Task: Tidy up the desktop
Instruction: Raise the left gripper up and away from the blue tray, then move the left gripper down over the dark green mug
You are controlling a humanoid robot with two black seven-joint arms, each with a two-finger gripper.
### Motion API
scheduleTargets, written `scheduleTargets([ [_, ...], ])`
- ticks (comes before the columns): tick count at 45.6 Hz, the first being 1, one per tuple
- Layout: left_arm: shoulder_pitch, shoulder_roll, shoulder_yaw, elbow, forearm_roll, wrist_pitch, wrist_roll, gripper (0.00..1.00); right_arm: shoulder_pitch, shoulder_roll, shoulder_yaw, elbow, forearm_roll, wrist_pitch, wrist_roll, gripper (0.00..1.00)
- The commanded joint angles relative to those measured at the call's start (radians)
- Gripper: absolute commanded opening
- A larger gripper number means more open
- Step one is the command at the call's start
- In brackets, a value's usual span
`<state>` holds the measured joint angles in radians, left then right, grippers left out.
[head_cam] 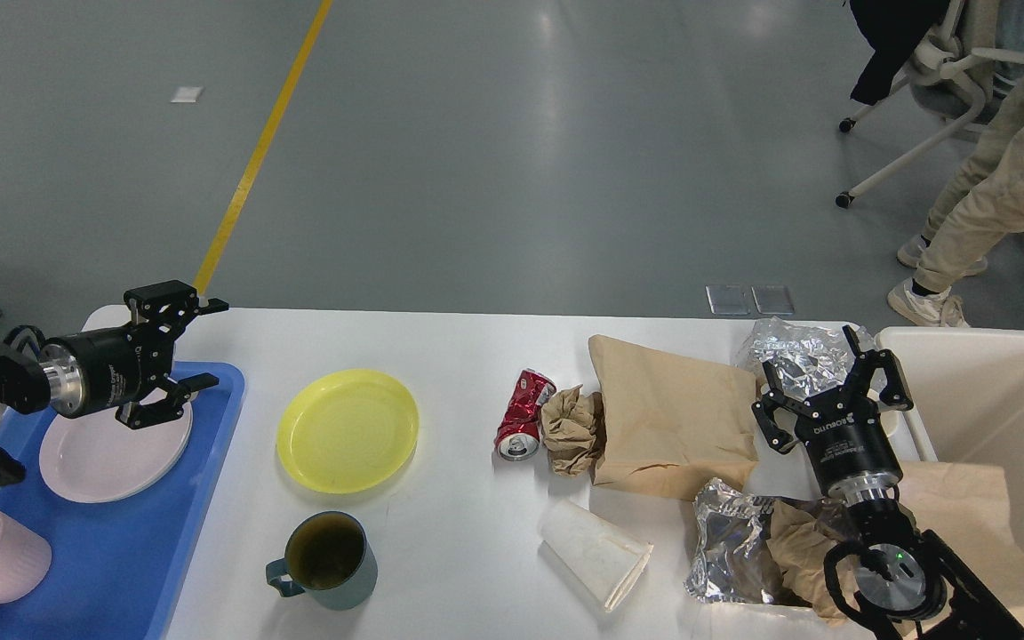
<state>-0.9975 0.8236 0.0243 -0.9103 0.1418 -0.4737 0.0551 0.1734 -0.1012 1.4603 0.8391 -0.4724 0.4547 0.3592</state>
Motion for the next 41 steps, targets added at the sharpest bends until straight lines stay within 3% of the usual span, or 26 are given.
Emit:
scheduleTargets([
  [1, -0.278, 0.008, 0.376, -0.001, 0.001, -0.003, -0.001, 0.97, -0.002, 0.0, 0.0, 0.0, 0.0, 0.001, 0.0, 1.0],
  [7, -0.502, -0.032, 0.736, -0.012, 0.002, -0.026, -0.001, 0.97, -0.002, 0.0, 0.0, 0.002, 0.0, 0.001, 0.0, 1.0],
  [13, -0.671, -0.162, 0.942, -0.028, -0.001, -0.089, -0.003, 0.97, -0.002, 0.0, 0.0, 0.002, 0.0, 0.001, 0.0, 1.0],
  [17, -0.806, -0.242, 1.031, -0.054, -0.001, -0.181, -0.001, 0.97, -0.002, 0.0, 0.0, 0.002, 0.0, 0.001, 0.0, 1.0],
  [22, -0.978, -0.389, 1.181, -0.159, -0.005, -0.325, -0.007, 0.97, -0.002, 0.0, 0.0, 0.002, 0.0, 0.001, 0.0, 1.0],
  [25, -1.081, -0.451, 1.23, -0.234, -0.016, -0.371, -0.011, 0.97, -0.002, 0.0, 0.0, 0.002, 0.0, 0.001, 0.0, 1.0],
  [33, -1.285, -0.567, 1.327, -0.481, -0.12, -0.342, -0.017, 0.97, -0.002, 0.0, 0.0, 0.002, 0.0, 0.001, 0.0, 1.0],
  [41, -1.475, -0.62, 1.388, -0.722, -0.179, -0.211, -0.029, 0.97, -0.002, 0.0, 0.0, 0.002, 0.0, 0.001, 0.0, 1.0],
])
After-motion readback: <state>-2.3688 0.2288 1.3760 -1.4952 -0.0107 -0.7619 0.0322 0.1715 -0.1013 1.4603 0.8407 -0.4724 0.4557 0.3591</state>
